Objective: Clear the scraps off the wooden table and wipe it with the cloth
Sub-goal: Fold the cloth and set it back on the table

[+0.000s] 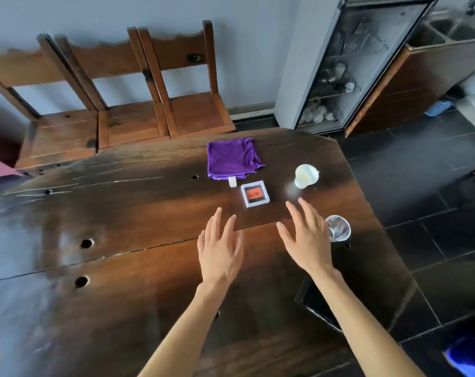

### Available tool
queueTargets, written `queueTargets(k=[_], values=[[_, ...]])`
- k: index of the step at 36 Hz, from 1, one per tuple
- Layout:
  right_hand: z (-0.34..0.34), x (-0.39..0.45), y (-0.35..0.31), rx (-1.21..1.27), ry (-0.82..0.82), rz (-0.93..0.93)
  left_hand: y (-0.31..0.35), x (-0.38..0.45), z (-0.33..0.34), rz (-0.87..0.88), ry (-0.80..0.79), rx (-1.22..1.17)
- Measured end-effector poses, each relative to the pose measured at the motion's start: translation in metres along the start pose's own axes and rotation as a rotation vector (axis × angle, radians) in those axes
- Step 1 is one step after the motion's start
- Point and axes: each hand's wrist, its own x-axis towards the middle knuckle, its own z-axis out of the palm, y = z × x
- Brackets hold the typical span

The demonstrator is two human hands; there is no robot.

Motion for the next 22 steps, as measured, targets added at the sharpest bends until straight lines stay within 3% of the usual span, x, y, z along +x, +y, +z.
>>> queueTargets(k=[9, 22], values=[[-0.025, -0.134, -0.016, -0.070, -0.021, -0.002, -0.018, -0.123, -0.015, 0.137, 0.001, 0.164], [-0.054, -0.289, 0.001, -0.097, -0.013, 0.144, -0.013, -0.245, -0.008, 0.210, -0.015, 0.185]])
